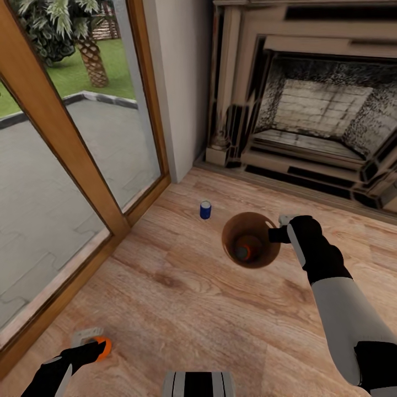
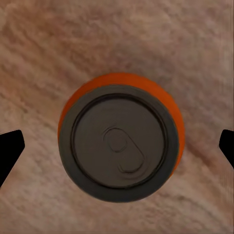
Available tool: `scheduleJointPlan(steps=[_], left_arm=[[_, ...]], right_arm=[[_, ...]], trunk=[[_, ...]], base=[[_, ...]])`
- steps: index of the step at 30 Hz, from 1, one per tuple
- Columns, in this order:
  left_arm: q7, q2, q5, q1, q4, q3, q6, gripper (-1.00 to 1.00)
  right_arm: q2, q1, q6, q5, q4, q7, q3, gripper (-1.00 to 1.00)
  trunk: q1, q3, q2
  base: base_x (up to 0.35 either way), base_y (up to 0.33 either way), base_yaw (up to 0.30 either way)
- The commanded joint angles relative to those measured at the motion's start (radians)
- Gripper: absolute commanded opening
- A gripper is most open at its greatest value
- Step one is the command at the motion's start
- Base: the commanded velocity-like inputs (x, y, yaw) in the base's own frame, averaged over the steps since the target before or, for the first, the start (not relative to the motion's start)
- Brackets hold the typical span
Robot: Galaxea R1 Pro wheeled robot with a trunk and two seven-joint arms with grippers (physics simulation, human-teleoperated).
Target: Put the three can of soda from the living room inside the tash can in the kitchen.
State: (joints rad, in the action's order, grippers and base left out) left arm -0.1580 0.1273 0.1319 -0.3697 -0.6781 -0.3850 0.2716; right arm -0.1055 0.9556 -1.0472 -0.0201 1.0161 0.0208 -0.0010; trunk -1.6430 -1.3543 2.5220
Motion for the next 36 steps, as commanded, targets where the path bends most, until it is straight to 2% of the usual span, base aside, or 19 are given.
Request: scheduleJointPlan(steps=[1, 5, 8, 33, 34, 36], left_arm=[[0.000, 0.000, 0.000, 0.000, 0.000, 0.000, 0.000, 1.00], [0.000, 0.000, 0.000, 0.000, -0.001, 0.000, 0.000, 1.00], [0.000, 0.000, 0.000, 0.000, -0.001, 0.000, -0.001, 1.00], [0.000, 0.000, -0.001, 0.000, -0.004, 0.000, -0.008, 1.00], [0.000, 0.000, 0.000, 0.000, -0.005, 0.000, -0.010, -1.00], [0.000, 0.000, -0.001, 0.001, -0.006, 0.001, -0.015, -1.00]], right_arm=[[0.000, 0.000, 0.000, 0.012, 0.001, 0.004, 0.000, -1.00], [0.003, 0.000, 0.000, -0.027, 0.001, 0.004, -0.001, -1.00], [0.004, 0.000, 0.000, -0.039, 0.001, 0.004, -0.002, -1.00], [0.005, -0.001, 0.000, -0.049, 0.001, 0.004, -0.001, -1.00], [0.006, -0.001, 0.000, -0.049, 0.001, 0.004, -0.001, -1.00], [0.008, -0.001, 0.000, -0.049, 0.001, 0.004, 0.000, -1.00]], trunk=[[0.000, -0.004, 0.000], [-0.001, -0.008, 0.001], [-0.001, -0.008, 0.001], [-0.001, -0.012, 0.001], [-0.001, -0.012, 0.001], [-0.001, -0.012, 0.001]], base=[[0.000, 0.000, 0.000], [0.000, 0.000, 0.000], [0.000, 0.000, 0.000], [0.000, 0.000, 0.000], [0.000, 0.000, 0.000], [0.000, 0.000, 0.000]])
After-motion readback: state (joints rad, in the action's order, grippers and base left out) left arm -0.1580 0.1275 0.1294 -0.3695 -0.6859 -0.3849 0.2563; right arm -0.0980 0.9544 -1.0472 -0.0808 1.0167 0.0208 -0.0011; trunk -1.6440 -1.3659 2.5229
